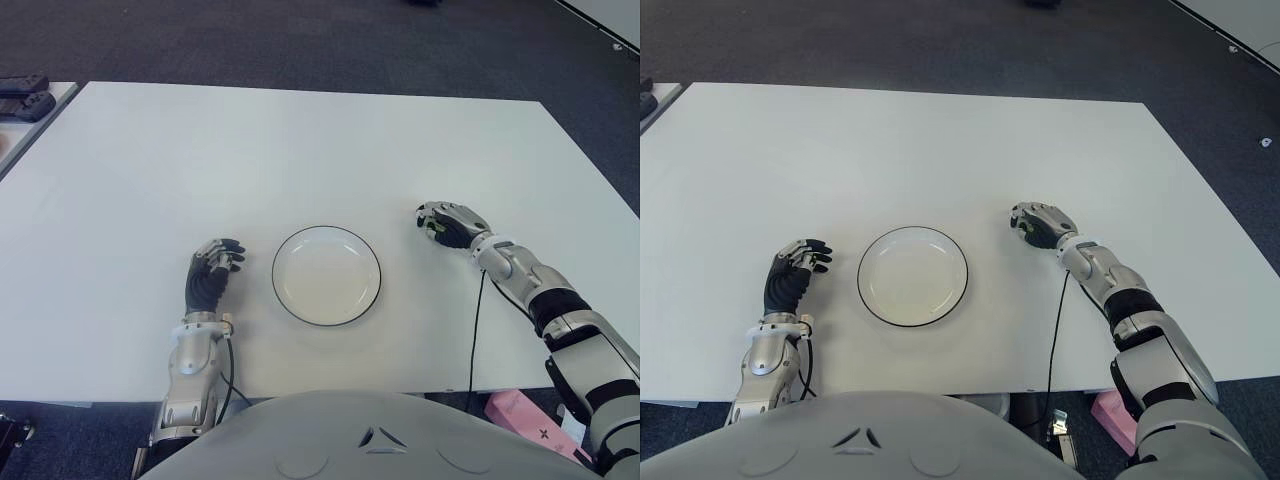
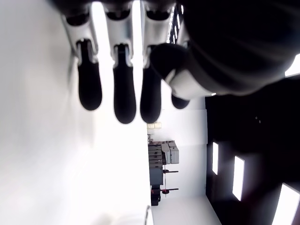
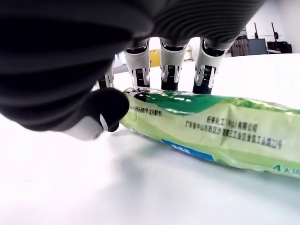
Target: Put the toothpaste on the table into the plate.
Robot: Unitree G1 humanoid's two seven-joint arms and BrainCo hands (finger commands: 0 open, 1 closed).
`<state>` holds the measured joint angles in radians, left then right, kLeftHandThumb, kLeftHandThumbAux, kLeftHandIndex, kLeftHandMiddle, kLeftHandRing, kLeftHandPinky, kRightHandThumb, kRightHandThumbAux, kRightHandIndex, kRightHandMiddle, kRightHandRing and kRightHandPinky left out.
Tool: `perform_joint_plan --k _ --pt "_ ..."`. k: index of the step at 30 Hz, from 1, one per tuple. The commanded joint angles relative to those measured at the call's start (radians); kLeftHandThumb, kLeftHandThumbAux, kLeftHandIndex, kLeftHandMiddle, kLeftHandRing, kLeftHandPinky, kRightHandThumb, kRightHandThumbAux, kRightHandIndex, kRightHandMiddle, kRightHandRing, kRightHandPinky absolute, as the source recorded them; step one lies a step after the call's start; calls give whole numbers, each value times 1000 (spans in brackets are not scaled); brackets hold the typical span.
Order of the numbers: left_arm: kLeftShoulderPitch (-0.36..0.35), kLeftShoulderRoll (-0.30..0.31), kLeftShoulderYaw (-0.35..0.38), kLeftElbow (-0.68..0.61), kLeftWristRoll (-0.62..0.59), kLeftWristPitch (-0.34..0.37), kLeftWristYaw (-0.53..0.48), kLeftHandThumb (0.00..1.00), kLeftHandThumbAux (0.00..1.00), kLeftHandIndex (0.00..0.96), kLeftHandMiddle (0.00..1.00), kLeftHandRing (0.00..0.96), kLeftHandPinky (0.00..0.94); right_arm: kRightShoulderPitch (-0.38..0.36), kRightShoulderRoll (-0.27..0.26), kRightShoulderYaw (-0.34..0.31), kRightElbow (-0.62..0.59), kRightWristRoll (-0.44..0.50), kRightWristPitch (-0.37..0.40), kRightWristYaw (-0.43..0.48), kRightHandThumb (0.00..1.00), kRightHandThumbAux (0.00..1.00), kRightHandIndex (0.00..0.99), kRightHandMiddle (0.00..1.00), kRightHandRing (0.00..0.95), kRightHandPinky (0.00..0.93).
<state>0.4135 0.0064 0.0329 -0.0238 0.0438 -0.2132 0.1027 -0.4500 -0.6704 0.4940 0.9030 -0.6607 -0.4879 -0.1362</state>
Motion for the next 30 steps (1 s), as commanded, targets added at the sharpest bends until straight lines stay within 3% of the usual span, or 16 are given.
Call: perform_joint_plan --k 1,9,30 --pt "7 -2 2 5 -6 13 -11 836 678 422 465 497 490 51 18 0 28 -6 30 16 966 671 409 415 445 509" --pt "6 0 3 8 -11 11 -14 836 678 421 465 498 492 71 32 -62 -25 59 18 27 998 666 401 442 477 545" --pt "2 1 0 13 -12 12 -18 837 676 428 462 496 491 103 17 -133 -99 100 -24 38 1000 667 406 424 486 554"
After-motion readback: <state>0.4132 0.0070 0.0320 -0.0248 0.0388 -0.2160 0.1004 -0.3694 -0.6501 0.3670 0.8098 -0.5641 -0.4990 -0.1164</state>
